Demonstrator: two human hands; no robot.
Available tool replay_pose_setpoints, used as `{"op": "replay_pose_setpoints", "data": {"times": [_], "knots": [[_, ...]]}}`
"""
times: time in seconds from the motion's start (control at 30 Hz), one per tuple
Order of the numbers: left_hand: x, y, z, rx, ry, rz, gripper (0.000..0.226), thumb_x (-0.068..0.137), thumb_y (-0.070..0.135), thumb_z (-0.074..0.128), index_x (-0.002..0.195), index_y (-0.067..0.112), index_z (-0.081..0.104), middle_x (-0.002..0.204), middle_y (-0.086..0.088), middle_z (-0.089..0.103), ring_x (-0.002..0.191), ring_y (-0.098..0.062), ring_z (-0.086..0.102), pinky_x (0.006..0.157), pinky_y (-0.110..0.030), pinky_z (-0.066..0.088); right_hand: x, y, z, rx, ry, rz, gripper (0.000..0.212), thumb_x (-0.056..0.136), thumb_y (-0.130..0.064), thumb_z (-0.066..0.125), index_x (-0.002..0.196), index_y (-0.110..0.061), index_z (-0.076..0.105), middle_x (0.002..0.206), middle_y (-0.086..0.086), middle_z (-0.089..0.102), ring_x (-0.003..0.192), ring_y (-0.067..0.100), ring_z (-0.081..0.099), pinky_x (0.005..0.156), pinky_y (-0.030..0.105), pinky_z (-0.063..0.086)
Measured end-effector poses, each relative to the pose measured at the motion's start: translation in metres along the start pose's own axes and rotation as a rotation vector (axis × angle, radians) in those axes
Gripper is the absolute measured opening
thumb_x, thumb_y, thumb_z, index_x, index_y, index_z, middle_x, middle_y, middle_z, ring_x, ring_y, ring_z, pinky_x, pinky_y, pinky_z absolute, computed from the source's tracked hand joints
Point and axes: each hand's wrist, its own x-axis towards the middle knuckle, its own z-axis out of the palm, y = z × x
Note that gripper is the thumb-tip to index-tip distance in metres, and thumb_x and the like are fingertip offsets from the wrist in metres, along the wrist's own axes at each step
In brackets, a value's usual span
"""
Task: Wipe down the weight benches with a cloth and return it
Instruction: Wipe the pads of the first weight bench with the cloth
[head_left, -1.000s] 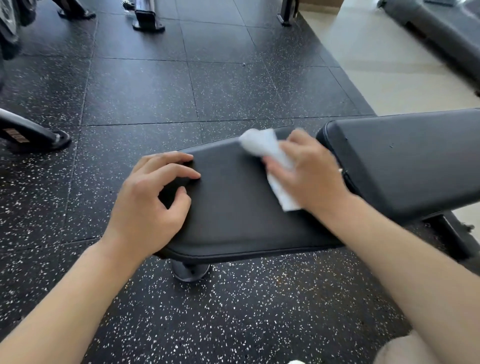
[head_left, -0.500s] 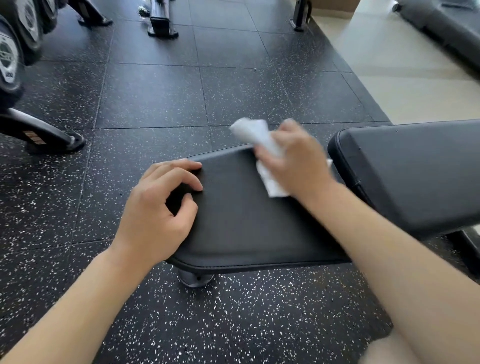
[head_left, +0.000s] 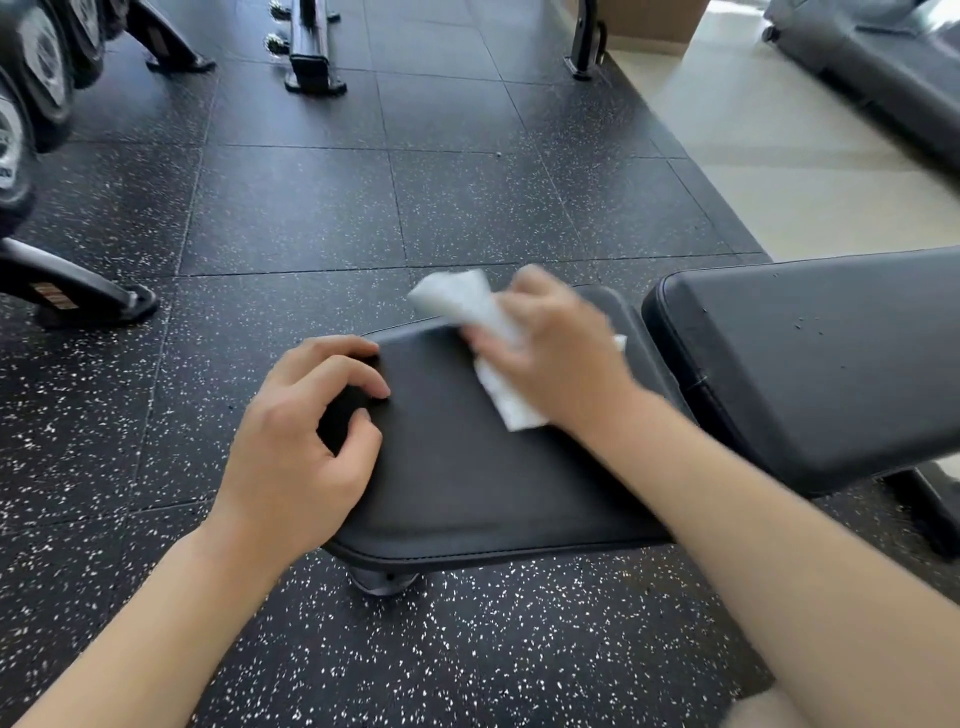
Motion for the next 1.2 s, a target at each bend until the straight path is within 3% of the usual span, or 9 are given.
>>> {"op": "replay_pose_setpoints", "data": {"times": [0.13,0.27,0.37,0.47,0.6,0.8,0.93,1.03,1.2], "knots": [[-0.001,-0.001,-0.002,0.035,-0.042,-0.003,0.027,0.084,0.010,0.057,0.106,0.017,0.071,0.129,0.006,0.062,0.125,-0.016,0.055,0.112,-0.018,0.033,0.022,0.081,-0.018,0.016,0.079,0.420,0.045,0.097,-0.050,0.058,0.077,-0.012,0.067,0.087,0.006,0.054,0.087,0.033,0.060,0.076,0.041,0.049],[-0.004,0.002,-0.008,0.104,-0.135,0.050,0.034,0.088,0.017,0.059,0.120,0.017,0.072,0.139,0.006,0.058,0.134,-0.017,0.051,0.119,-0.023,0.030,0.011,0.082,-0.011,0.050,0.130,0.383,0.042,0.095,-0.043,0.065,0.070,-0.011,0.059,0.087,0.002,0.048,0.077,0.031,0.055,0.070,0.042,0.045],[-0.005,0.006,-0.009,0.185,-0.227,0.115,0.040,0.090,0.024,0.060,0.128,0.019,0.071,0.147,0.004,0.057,0.144,-0.022,0.045,0.121,-0.051,0.034,-0.015,0.076,-0.022,0.120,0.120,0.341,0.029,0.095,-0.039,0.069,0.079,-0.015,0.071,0.088,0.001,0.048,0.076,0.024,0.054,0.074,0.045,0.049],[0.001,0.014,-0.003,0.249,-0.285,0.173,0.041,0.090,0.032,0.059,0.128,0.024,0.072,0.148,0.006,0.058,0.146,-0.021,0.045,0.118,-0.062,0.032,-0.065,0.070,-0.038,0.160,0.102,0.278,0.017,0.094,-0.035,0.072,0.091,-0.019,0.076,0.088,-0.002,0.048,0.077,0.019,0.054,0.074,0.041,0.049],[0.018,0.025,0.019,0.291,-0.317,0.234,0.042,0.090,0.040,0.056,0.127,0.028,0.073,0.146,0.007,0.060,0.141,-0.022,0.050,0.120,-0.060,0.031,-0.127,0.066,-0.053,0.222,0.107,0.256,0.014,0.094,-0.031,0.072,0.105,-0.023,0.078,0.093,-0.003,0.051,0.083,0.019,0.059,0.075,0.029,0.048],[0.039,0.036,0.040,0.264,-0.353,0.234,0.039,0.089,0.038,0.060,0.123,0.028,0.075,0.141,0.006,0.063,0.136,-0.025,0.052,0.117,-0.058,0.035,-0.140,0.065,-0.056,0.249,0.107,0.279,0.017,0.093,-0.026,0.073,0.107,-0.018,0.079,0.092,0.000,0.051,0.081,0.022,0.058,0.073,0.030,0.047],[0.038,0.035,0.038,0.248,-0.338,0.237,0.038,0.089,0.036,0.061,0.124,0.028,0.075,0.142,0.007,0.062,0.137,-0.024,0.052,0.119,-0.056,0.033,-0.095,0.069,-0.048,0.260,0.098,0.310,0.011,0.091,-0.025,0.078,0.098,-0.017,0.080,0.087,0.003,0.051,0.078,0.021,0.057,0.074,0.034,0.048],[0.038,0.029,0.036,0.239,-0.262,0.196,0.039,0.089,0.033,0.059,0.124,0.025,0.074,0.141,0.007,0.063,0.133,-0.021,0.054,0.120,-0.043,0.035,-0.039,0.072,-0.031,0.214,0.109,0.364,0.018,0.093,-0.031,0.074,0.086,-0.015,0.077,0.084,-0.001,0.047,0.074,0.020,0.053,0.074,0.040,0.047],[0.039,0.021,0.034,0.360,-0.094,-0.090,0.049,0.090,0.041,0.053,0.133,0.020,0.065,0.133,-0.001,0.067,0.121,-0.027,0.056,0.106,-0.044,0.043,0.040,0.039,0.009,-0.055,0.002,0.276,0.042,0.098,-0.049,0.057,0.080,-0.012,0.066,0.095,0.000,0.052,0.094,0.027,0.056,0.075,0.038,0.042]]}}
